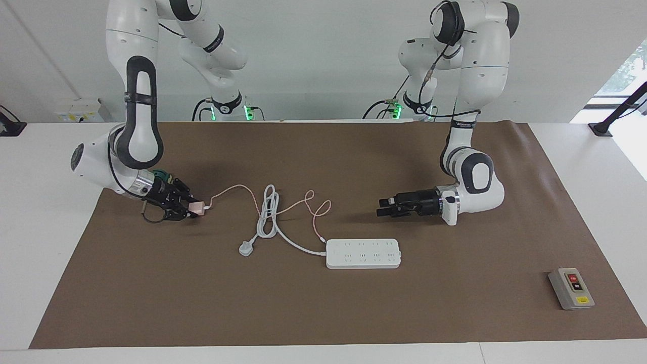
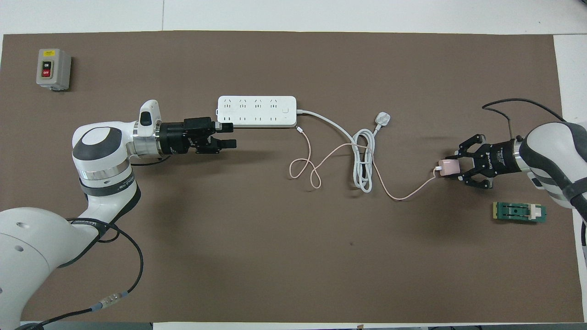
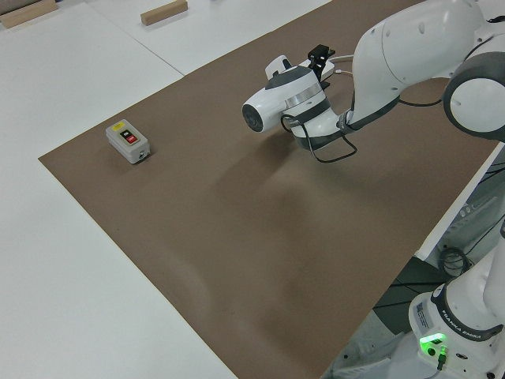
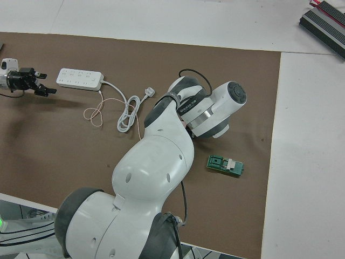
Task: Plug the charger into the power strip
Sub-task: 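Lift the pink charger with the right gripper and carry it toward the strip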
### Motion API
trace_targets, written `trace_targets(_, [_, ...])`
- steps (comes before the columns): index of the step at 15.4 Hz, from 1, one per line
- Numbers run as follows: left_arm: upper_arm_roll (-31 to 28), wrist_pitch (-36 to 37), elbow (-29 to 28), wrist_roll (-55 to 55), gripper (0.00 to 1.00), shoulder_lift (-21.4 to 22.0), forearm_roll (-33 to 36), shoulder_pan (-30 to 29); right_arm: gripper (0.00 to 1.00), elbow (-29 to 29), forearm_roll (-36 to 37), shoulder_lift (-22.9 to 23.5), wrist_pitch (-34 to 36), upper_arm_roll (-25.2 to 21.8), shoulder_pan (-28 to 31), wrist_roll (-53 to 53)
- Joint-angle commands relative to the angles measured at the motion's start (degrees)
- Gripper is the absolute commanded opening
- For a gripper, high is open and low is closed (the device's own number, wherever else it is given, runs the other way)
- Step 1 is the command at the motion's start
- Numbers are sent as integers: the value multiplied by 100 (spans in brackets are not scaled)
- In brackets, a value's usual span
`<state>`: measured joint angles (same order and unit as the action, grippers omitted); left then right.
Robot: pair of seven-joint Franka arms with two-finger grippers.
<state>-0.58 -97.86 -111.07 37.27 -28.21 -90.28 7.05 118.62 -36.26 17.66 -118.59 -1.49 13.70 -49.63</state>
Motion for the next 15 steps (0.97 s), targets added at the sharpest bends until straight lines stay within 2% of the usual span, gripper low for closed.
trace_targets(1, [-48,-102,-3,-62,100,-9,-131,86,0,-41,-224,27,64,43,167,225])
trace_targets(5, [-48,-137,76,-368,100,8,-131,86,0,-321,-224,36,309,34,176,129])
trace_targets(9, [-48,-154,515,-941,100,43,-139,86,0,-857,-180,-8,749,34,89,-546])
trace_targets(15, [31,-260,226,-880,100,140,-490,86,0,-1481,-109,-228,987,96,-341,-1538])
